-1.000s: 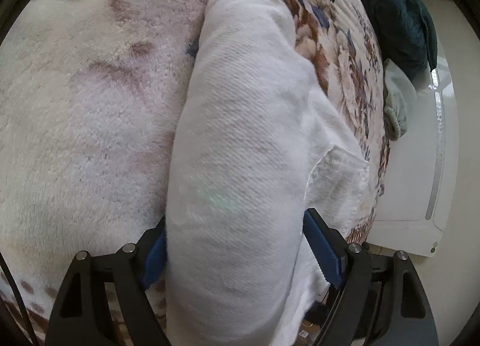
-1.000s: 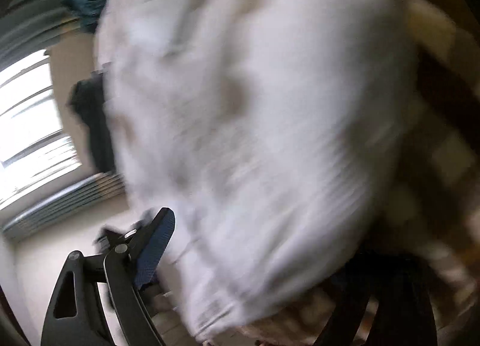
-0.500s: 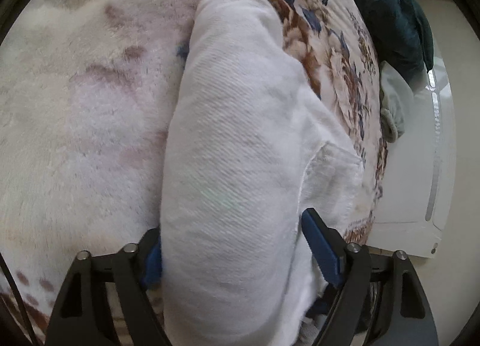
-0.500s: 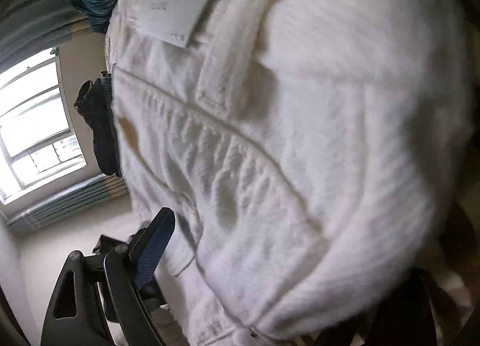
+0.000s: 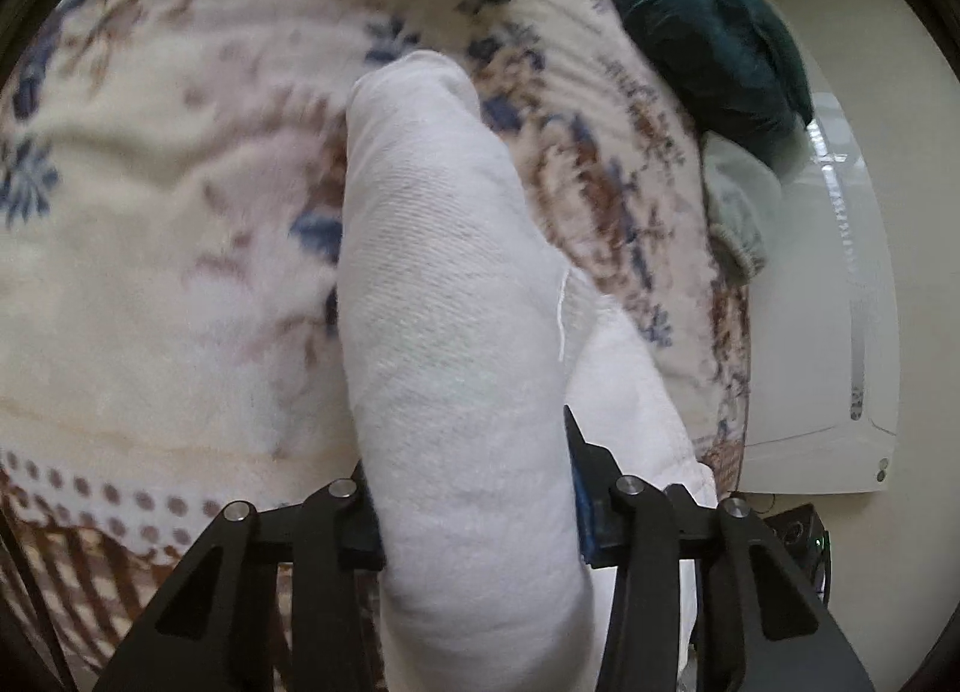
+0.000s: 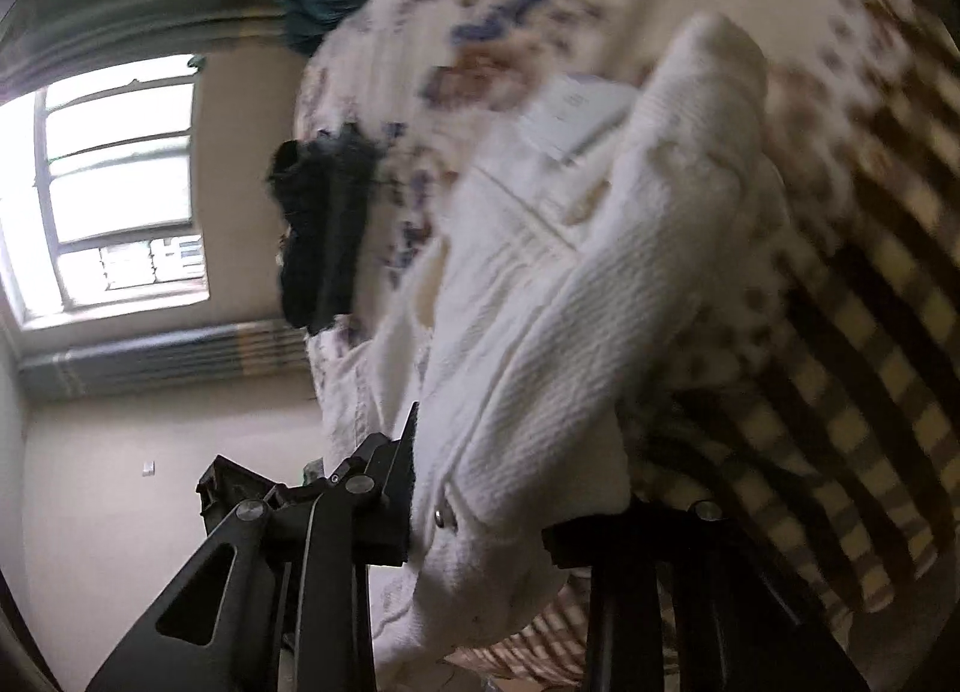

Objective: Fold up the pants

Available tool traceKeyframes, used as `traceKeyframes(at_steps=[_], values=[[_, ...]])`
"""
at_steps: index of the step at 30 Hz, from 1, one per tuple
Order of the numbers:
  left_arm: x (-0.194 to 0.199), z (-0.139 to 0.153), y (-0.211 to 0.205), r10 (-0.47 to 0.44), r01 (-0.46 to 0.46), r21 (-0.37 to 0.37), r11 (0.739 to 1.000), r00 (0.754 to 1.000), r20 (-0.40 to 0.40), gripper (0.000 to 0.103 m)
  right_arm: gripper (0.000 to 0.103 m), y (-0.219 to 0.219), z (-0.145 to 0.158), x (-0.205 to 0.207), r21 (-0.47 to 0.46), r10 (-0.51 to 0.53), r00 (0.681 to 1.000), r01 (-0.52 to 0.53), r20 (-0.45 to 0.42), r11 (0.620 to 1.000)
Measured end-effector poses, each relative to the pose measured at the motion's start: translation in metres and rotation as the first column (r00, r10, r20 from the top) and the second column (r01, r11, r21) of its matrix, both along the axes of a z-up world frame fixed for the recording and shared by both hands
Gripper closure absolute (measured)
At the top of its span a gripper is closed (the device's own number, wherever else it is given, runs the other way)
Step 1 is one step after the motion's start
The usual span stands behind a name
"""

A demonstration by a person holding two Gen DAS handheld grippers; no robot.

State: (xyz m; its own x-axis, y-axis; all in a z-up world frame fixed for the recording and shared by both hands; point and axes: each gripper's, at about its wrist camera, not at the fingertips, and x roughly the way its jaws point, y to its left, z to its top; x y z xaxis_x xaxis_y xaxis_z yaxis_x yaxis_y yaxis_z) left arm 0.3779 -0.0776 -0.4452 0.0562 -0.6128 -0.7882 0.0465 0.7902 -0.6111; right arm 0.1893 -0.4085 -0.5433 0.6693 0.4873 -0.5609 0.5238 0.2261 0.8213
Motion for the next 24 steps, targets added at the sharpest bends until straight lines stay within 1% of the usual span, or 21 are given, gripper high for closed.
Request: traceKeyframes(at_steps=[3,4,7,8,9,11,14,15,16,19,21,22,24], values=[[0.016,0.024,0.0,0.005,-0.004,-0.006,1.0,0.999,0.032,0.063,0.07,-0.004,0.029,0.028,-0.021,0.033,0.999,-0.032,0.025,0.999],[0.023,0.032,0.001,0.008,-0.008,-0.013,1.0,0.999,0.044,0.063,0.07,-0.007,0.033,0.033,-0.027,0.044,0.998,-0.043,0.038,0.999],[0.053,0.053,0.003,0.02,-0.016,-0.054,0.998,0.998,0.066,0.063,0.07,-0.003,0.056,0.055,-0.068,0.06,0.996,-0.055,0.07,0.996],[0.068,0.061,0.004,0.021,-0.016,-0.071,0.997,0.997,0.073,0.063,0.07,-0.002,0.067,0.059,-0.077,0.058,0.995,-0.052,0.083,0.996],[0.079,0.066,0.005,0.021,-0.015,-0.086,0.996,0.997,0.075,0.063,0.07,-0.003,0.079,0.077,-0.094,0.057,0.994,-0.048,0.098,0.994],[0.114,0.08,0.006,0.012,-0.002,-0.116,0.993,0.996,0.088,0.063,0.07,0.005,0.108,0.097,-0.125,0.055,0.991,-0.04,0.119,0.991],[0.169,0.102,0.007,-0.006,0.022,-0.139,0.99,0.994,0.113,0.064,0.07,0.011,0.139,0.151,-0.165,0.038,0.988,-0.013,0.148,0.986],[0.186,0.108,0.01,-0.012,0.029,-0.141,0.99,0.992,0.125,0.064,0.07,0.014,0.145,0.167,-0.169,0.031,0.987,-0.004,0.158,0.986],[0.212,0.117,0.015,-0.021,0.042,-0.144,0.989,0.989,0.144,0.064,0.07,0.019,0.151,0.186,-0.171,0.023,0.985,0.007,0.171,0.985],[0.27,0.131,0.021,-0.03,0.056,-0.14,0.988,0.983,0.181,0.064,0.07,0.032,0.168,0.245,-0.169,0.0,0.977,0.037,0.213,0.985],[0.322,0.138,0.03,-0.027,0.055,-0.131,0.99,0.978,0.208,0.064,0.07,0.042,0.175,0.285,-0.176,0.003,0.971,0.041,0.239,0.984],[0.342,0.139,0.036,-0.024,0.054,-0.13,0.99,0.976,0.218,0.064,0.07,0.049,0.179,0.308,-0.181,0.011,0.967,0.036,0.253,0.983],[0.377,0.139,0.045,-0.022,0.051,-0.115,0.992,0.971,0.238,0.064,0.07,0.06,0.176,0.362,-0.186,0.023,0.96,0.031,0.28,0.982]])
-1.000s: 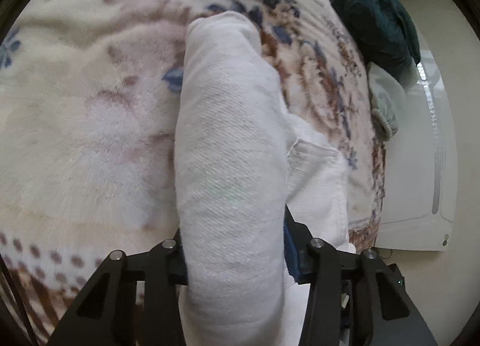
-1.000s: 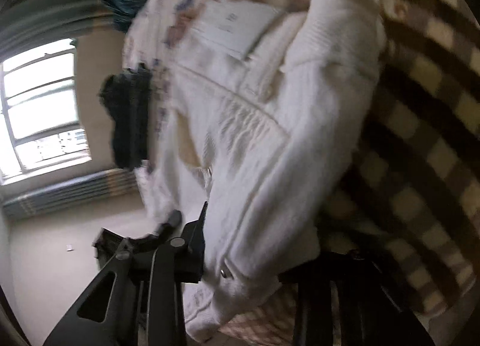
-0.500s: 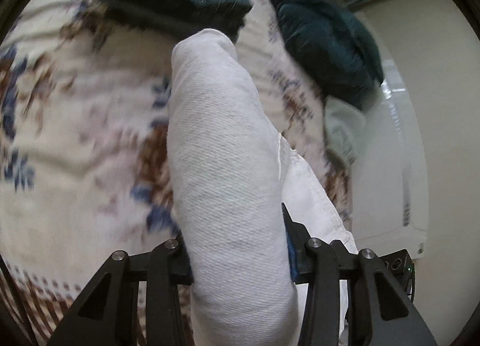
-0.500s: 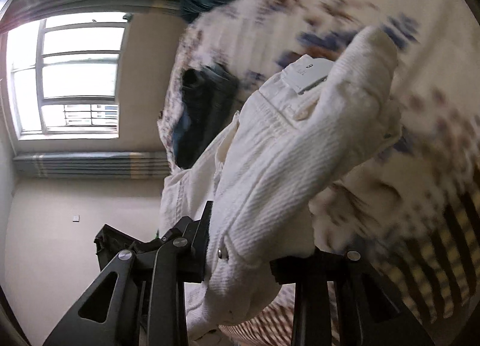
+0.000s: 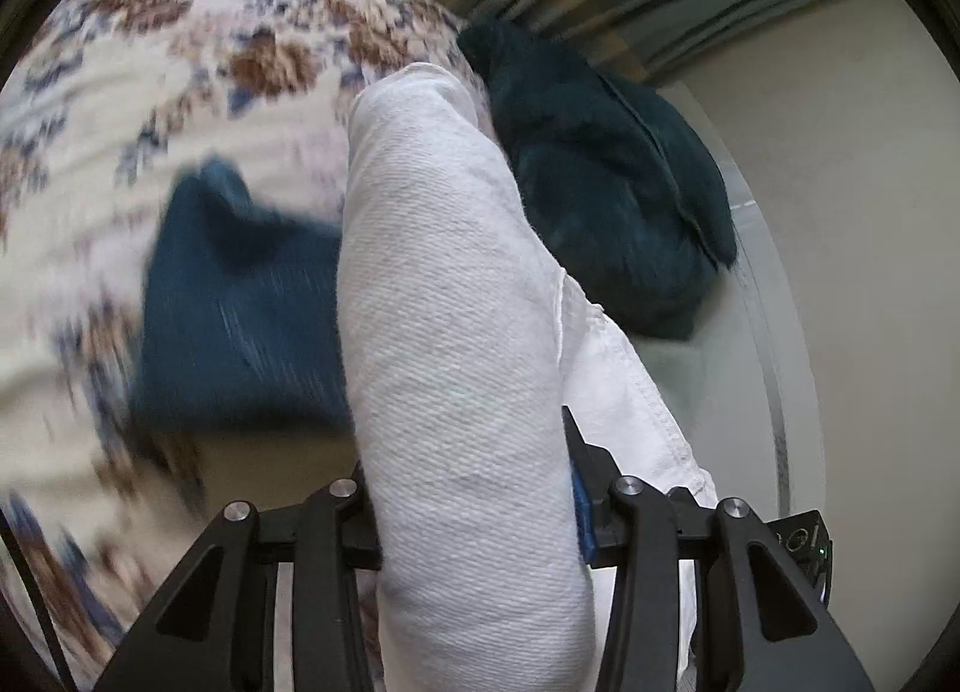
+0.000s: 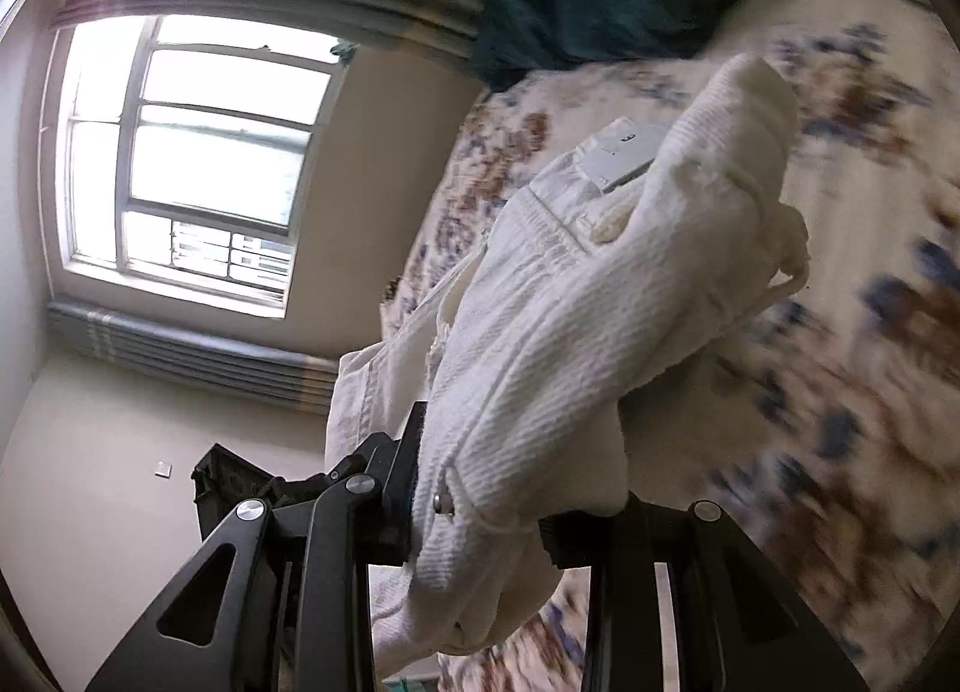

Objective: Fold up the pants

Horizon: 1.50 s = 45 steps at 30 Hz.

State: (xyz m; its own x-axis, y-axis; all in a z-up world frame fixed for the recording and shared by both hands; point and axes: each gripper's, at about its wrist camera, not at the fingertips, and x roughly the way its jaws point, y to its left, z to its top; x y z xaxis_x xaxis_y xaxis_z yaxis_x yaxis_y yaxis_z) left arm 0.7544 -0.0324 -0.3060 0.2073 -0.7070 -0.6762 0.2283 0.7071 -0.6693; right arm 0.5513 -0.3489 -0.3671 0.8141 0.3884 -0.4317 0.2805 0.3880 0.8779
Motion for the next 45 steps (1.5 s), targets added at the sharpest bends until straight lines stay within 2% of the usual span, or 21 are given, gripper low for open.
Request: traceKeyframes(at_steps=[4,7,8,9,11,13,18,19,22,23,24,25,26,27,28,29,32,33,36,41,45], values=[[0.067,-0.017,0.017,0.007,-0.008,0.041,0.999,0.999,0.032,0.064,0.07,0.023,-0.022,0.083,-0.012,0.03,0.999,-0.03,0.031,0.999],[0.102,-0.057,0.031,-0.007,0.006,0.094,0.996,1.0,0.017,0.064,0.07,0.04,-0.059,0.128,-0.012,0.042,0.999,-0.042,0.015,0.999],[0.114,-0.082,0.035,-0.017,0.018,0.13,0.991,1.0,-0.007,0.063,0.071,0.048,-0.08,0.142,-0.004,0.046,0.999,-0.046,-0.009,0.999],[0.118,-0.094,0.039,-0.023,0.026,0.149,0.989,0.999,-0.025,0.063,0.07,0.053,-0.092,0.149,-0.009,0.051,0.998,-0.051,-0.031,0.999],[0.13,-0.14,0.047,-0.022,0.039,0.192,0.981,0.996,-0.09,0.063,0.07,0.066,-0.127,0.163,-0.007,0.066,0.994,-0.067,-0.092,0.998],[0.132,-0.158,0.053,-0.018,0.04,0.197,0.98,0.994,-0.109,0.063,0.07,0.075,-0.153,0.17,-0.008,0.08,0.987,-0.082,-0.14,0.997],[0.129,-0.164,0.064,-0.008,0.032,0.179,0.983,0.991,-0.131,0.059,0.067,0.086,-0.163,0.18,-0.052,0.121,0.979,-0.131,-0.164,0.99],[0.126,-0.158,0.061,-0.005,0.032,0.208,0.978,0.991,-0.13,0.055,0.066,0.085,-0.162,0.181,-0.044,0.127,0.976,-0.136,-0.178,0.99],[0.113,-0.133,0.05,0.005,0.025,0.306,0.952,0.995,-0.096,0.046,0.052,0.076,-0.161,0.185,-0.009,0.153,0.959,-0.159,-0.237,0.987],[0.107,-0.124,0.047,0.017,0.012,0.347,0.938,0.997,-0.08,0.044,0.04,0.073,-0.157,0.186,-0.012,0.169,0.95,-0.179,-0.261,0.984],[0.102,-0.115,0.044,0.025,0.0,0.372,0.928,0.998,-0.063,0.04,0.019,0.072,-0.151,0.185,-0.025,0.184,0.942,-0.199,-0.282,0.98],[0.091,-0.104,0.043,0.037,-0.026,0.4,0.916,0.999,-0.021,0.03,0.014,0.07,-0.141,0.185,-0.072,0.193,0.928,-0.226,-0.318,0.971],[0.082,-0.095,0.042,0.045,-0.046,0.417,0.908,0.999,0.01,0.021,0.013,0.07,-0.131,0.183,-0.123,0.195,0.917,-0.251,-0.347,0.96],[0.073,-0.087,0.041,0.052,-0.061,0.434,0.899,0.998,0.033,0.008,0.013,0.07,-0.115,0.181,-0.207,0.187,0.904,-0.281,-0.384,0.937],[0.068,-0.082,0.04,0.056,-0.071,0.446,0.892,0.997,0.046,0.005,0.013,0.069,-0.105,0.182,-0.276,0.176,0.891,-0.309,-0.419,0.91],[0.059,-0.074,0.038,0.064,-0.089,0.47,0.878,0.995,0.07,0.005,0.013,0.069,-0.098,0.185,-0.339,0.163,0.874,-0.341,-0.458,0.877],[0.044,-0.056,0.034,0.08,-0.126,0.55,0.826,0.991,0.108,0.004,0.011,0.073,-0.063,0.195,-0.535,0.1,0.834,-0.436,-0.543,0.724],[0.039,-0.05,0.033,0.083,-0.136,0.567,0.812,0.989,0.119,0.004,0.011,0.072,-0.05,0.199,-0.582,0.08,0.833,-0.448,-0.548,0.678],[0.022,-0.035,0.03,0.092,-0.157,0.599,0.785,0.986,0.139,0.004,0.011,0.065,-0.01,0.196,-0.662,0.051,0.846,-0.451,-0.53,0.598],[-0.002,-0.016,0.029,0.107,-0.183,0.627,0.757,0.982,0.158,0.004,0.011,0.085,0.054,0.168,-0.715,0.068,0.863,-0.456,-0.5,0.529],[-0.027,0.012,0.032,0.134,-0.224,0.62,0.752,0.973,0.188,0.004,0.011,0.107,0.109,0.143,-0.745,0.096,0.876,-0.455,-0.472,0.487]])
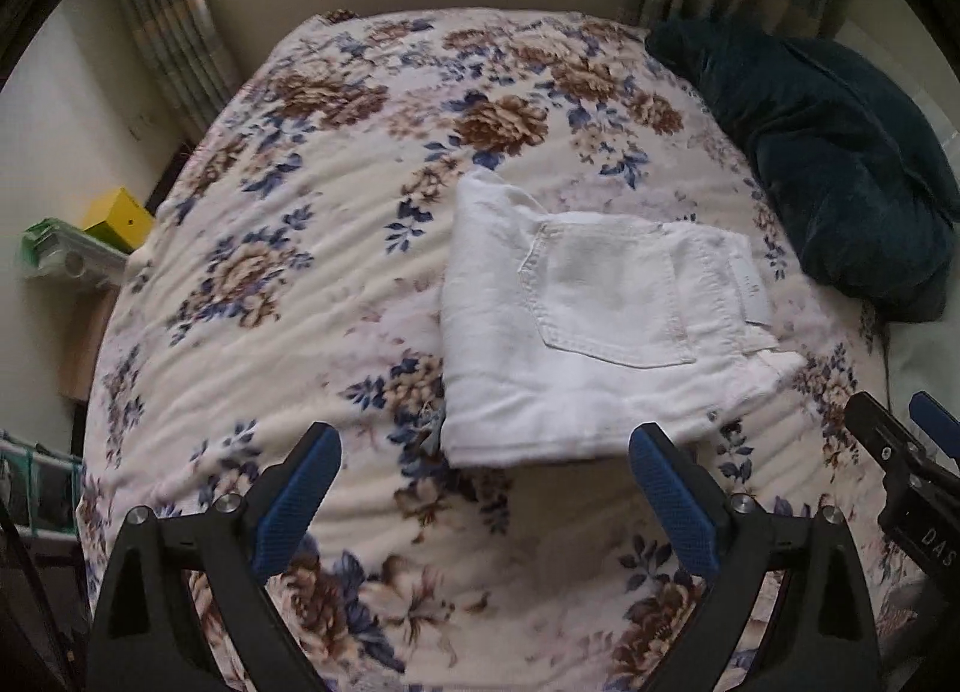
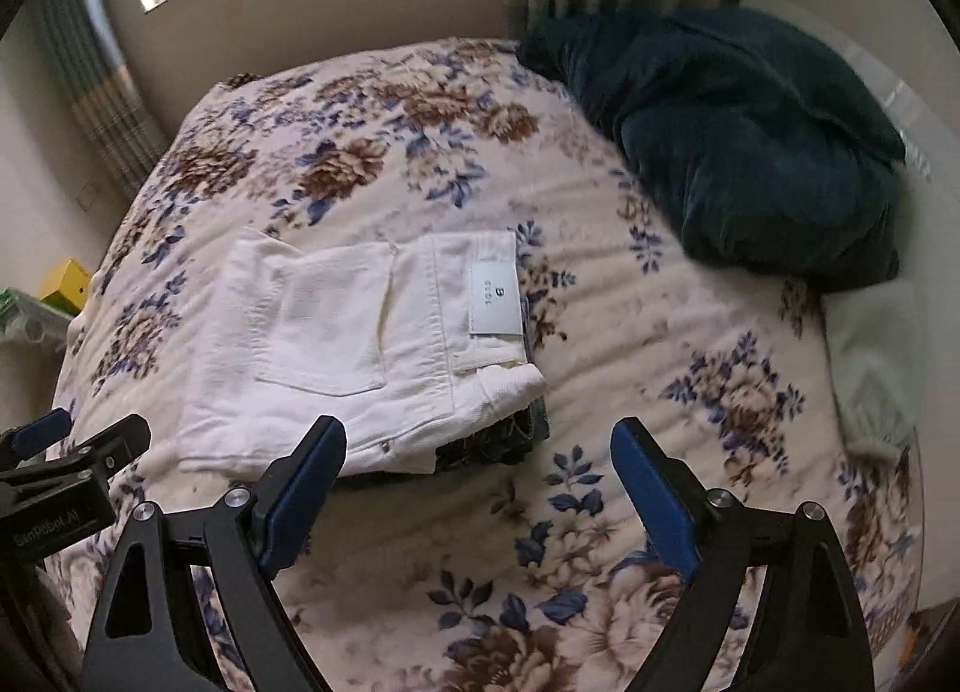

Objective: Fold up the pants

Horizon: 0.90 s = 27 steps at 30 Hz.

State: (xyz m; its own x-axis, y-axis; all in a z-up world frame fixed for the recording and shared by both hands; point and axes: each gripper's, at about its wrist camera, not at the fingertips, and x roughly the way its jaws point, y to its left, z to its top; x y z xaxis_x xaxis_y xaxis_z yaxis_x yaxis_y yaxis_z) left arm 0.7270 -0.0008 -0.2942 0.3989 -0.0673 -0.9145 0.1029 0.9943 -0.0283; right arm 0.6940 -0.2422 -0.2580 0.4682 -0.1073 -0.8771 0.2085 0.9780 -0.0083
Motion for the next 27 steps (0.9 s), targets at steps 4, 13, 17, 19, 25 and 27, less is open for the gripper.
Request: traceKeyframes(at_steps=[4,13,17,19,25,27], values=[[-0.035,0.037,0.007,0.04,-0.04,-0.005,0.999,0.998,0.045,0.004,0.011,0.005,0.037,-0.028,-0.002,0.03,0.999,-0.03,0.036,1.0],[-0.137,0.131,0.021,0.099,-0.098,-0.016,0.995,0.981,0.166,0.004,0.011,0.002,0.141,-0.124,-0.029,0.086,0.988,-0.083,0.13,0.996],[-0.187,0.169,0.024,0.097,-0.091,-0.036,0.995,0.974,0.206,0.004,0.011,0.005,0.188,-0.181,-0.044,0.1,0.982,-0.094,0.163,0.995],[-0.214,0.187,0.025,0.085,-0.079,-0.038,0.996,0.97,0.228,0.004,0.011,0.007,0.208,-0.209,-0.047,0.102,0.978,-0.095,0.18,0.994],[-0.293,0.235,0.036,0.046,-0.031,-0.057,0.998,0.957,0.286,0.004,0.011,0.023,0.266,-0.305,-0.06,0.109,0.967,-0.098,0.229,0.993],[-0.315,0.247,0.04,0.031,-0.015,-0.054,0.998,0.951,0.309,0.004,0.011,0.029,0.284,-0.337,-0.069,0.104,0.964,-0.089,0.246,0.994]])
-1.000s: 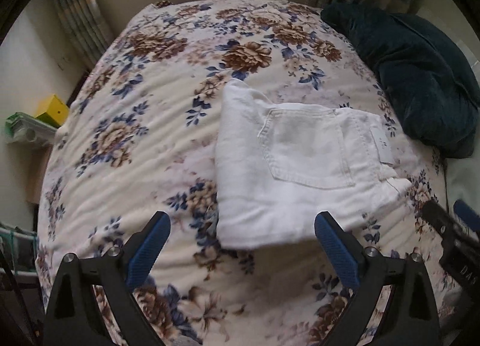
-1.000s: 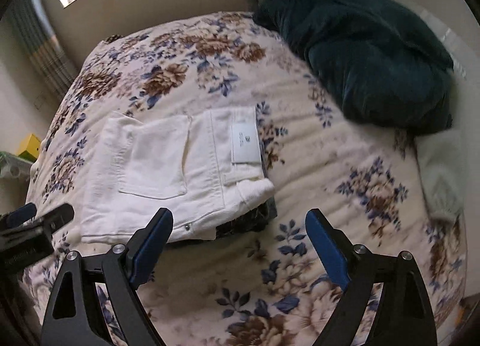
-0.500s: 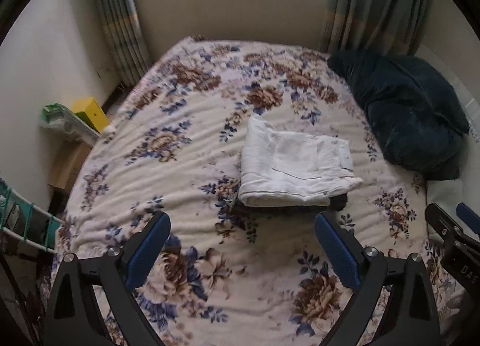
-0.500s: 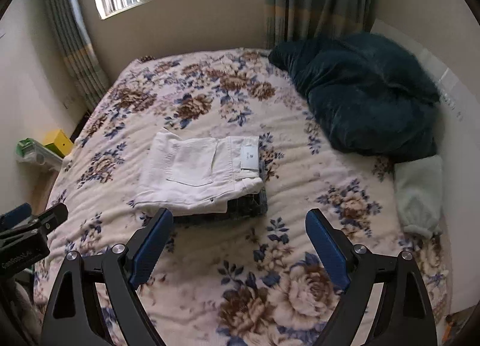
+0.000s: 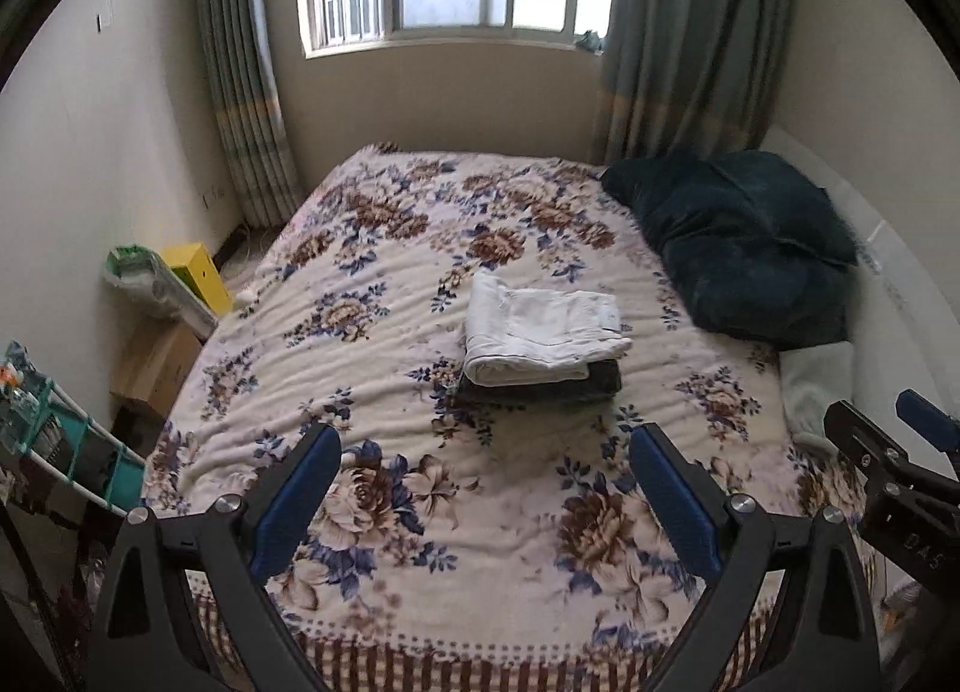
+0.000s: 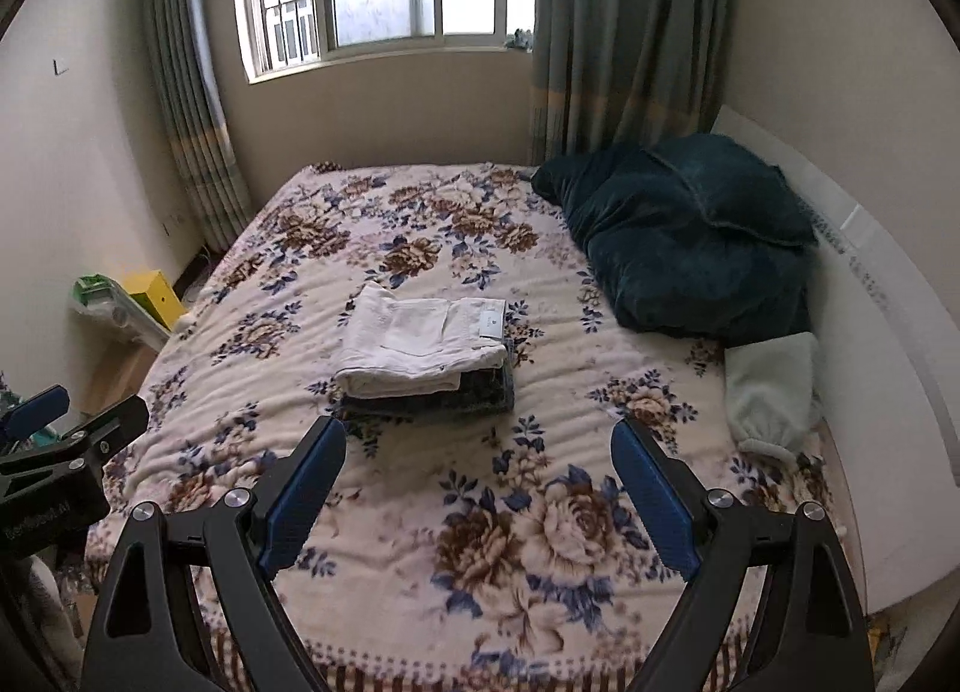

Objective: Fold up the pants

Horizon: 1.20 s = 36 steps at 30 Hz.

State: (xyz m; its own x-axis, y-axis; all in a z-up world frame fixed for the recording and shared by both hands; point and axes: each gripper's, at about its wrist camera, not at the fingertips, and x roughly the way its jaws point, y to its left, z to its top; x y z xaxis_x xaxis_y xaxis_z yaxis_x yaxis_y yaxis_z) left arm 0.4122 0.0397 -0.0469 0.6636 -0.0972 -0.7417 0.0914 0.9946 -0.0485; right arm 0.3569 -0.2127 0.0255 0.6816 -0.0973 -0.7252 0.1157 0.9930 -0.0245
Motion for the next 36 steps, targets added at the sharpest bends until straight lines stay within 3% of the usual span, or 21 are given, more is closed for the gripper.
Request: traceKeyframes(at_steps=[6,13,21,27,34,36], values=[[-0.076,0.043,0.013,-0.029,0.025,0.058,0.998,0.998,0.064,0.004,0.011,0.02,0.053,-0.101,-0.001,-0.032,0.999,0.032,0.036,0.999],[-0.143,0.071,0.021,-0.045,0.041,0.038,0.998,0.995,0.088,0.004,0.011,0.032,0.111,-0.204,0.0,-0.03,0.997,0.03,0.073,1.0],[-0.201,0.098,0.017,-0.004,-0.003,0.048,0.999,0.989,0.145,0.004,0.011,0.028,0.164,-0.283,-0.045,0.002,0.989,0.005,0.148,0.999],[-0.223,0.108,0.018,0.035,-0.039,0.024,0.999,0.987,0.158,0.004,0.011,0.016,0.18,-0.304,-0.032,0.037,0.988,-0.032,0.147,0.999],[-0.228,0.105,0.017,0.065,-0.068,0.017,0.998,0.985,0.159,0.004,0.011,0.006,0.178,-0.298,-0.002,0.065,0.989,-0.065,0.129,0.998],[-0.229,0.105,0.016,0.067,-0.071,0.02,0.997,0.984,0.163,0.0,0.01,0.004,0.177,-0.295,-0.005,0.064,0.99,-0.063,0.128,0.998]])
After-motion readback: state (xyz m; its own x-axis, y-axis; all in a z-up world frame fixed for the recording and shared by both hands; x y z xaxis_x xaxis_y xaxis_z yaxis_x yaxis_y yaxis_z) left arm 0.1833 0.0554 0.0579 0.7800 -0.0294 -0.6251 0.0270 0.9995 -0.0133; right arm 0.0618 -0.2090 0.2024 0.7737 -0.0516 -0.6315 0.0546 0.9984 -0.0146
